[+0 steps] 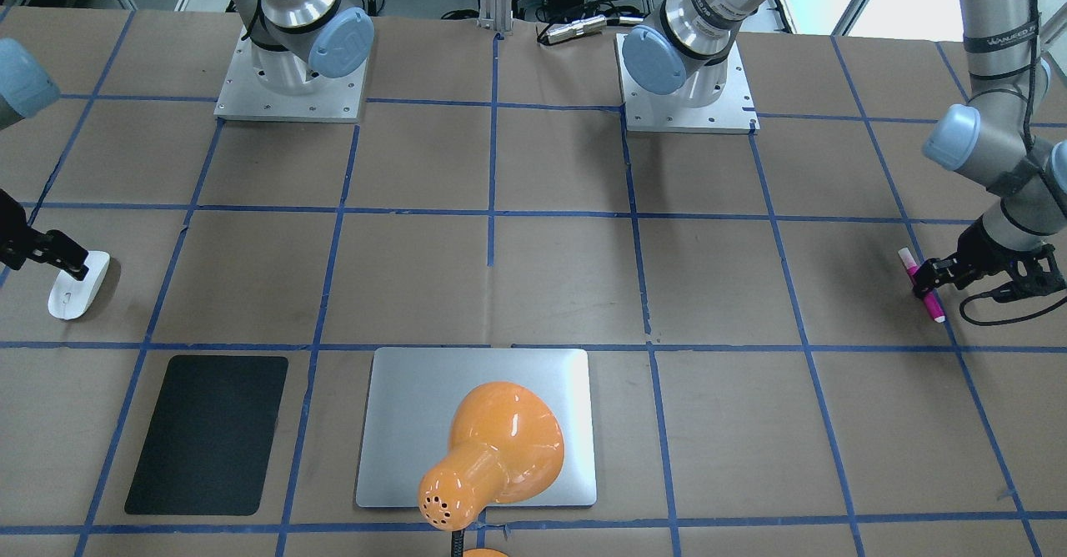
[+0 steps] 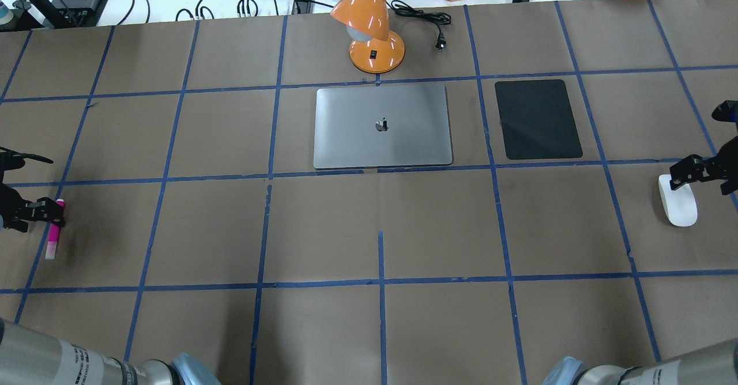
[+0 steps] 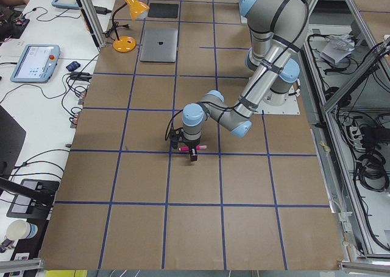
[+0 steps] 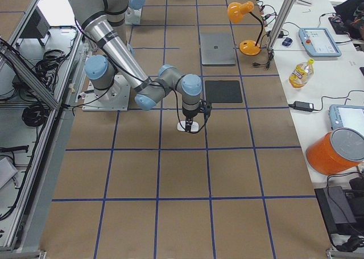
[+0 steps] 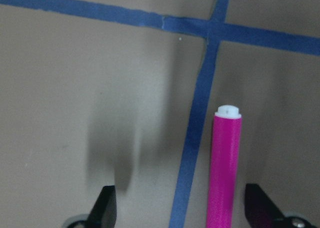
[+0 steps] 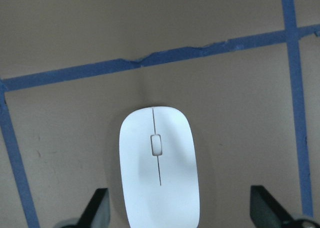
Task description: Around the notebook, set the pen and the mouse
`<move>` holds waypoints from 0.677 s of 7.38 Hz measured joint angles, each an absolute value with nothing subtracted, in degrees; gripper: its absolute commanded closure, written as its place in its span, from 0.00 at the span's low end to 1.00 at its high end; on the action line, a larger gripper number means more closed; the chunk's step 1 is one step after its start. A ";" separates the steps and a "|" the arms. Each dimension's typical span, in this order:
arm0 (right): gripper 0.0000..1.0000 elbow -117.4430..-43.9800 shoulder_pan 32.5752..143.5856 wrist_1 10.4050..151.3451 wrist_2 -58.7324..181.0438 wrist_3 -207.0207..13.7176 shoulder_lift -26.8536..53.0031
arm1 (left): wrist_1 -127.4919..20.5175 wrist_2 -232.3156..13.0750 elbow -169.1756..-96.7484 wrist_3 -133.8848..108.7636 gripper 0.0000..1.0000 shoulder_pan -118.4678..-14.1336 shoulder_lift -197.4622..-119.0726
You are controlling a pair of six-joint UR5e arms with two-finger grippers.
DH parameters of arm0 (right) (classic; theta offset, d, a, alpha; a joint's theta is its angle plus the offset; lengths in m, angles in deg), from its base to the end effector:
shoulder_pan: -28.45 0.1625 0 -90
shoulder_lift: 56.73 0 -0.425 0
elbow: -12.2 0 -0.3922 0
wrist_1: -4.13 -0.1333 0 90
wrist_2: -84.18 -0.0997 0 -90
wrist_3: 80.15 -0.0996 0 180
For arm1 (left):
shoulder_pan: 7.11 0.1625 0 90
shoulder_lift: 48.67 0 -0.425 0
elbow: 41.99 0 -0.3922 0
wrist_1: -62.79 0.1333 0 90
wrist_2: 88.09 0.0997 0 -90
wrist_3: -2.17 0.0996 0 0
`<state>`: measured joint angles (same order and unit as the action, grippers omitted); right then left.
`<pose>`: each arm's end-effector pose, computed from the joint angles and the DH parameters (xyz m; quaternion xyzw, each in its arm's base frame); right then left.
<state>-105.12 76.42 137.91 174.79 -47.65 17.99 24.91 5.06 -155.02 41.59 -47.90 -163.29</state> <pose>-0.2382 -0.4617 0.2095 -0.0831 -0.9965 0.0050 0.0105 0.3317 -0.4550 0.1676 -0.0863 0.9951 -0.0087 0.0469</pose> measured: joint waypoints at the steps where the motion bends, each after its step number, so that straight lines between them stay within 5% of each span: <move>1: 0.00 -106.70 76.15 139.64 174.77 -47.44 17.28 | 24.98 4.53 -155.08 41.60 1.00 -48.00 -163.42; 4: 0.00 -108.48 76.00 143.07 174.79 -47.21 15.73 | 24.58 3.86 -155.18 41.71 1.00 -48.20 -162.98; 5: 0.08 -108.34 76.00 143.53 174.79 -47.13 14.86 | 24.34 3.88 -155.15 41.70 1.00 -48.31 -162.68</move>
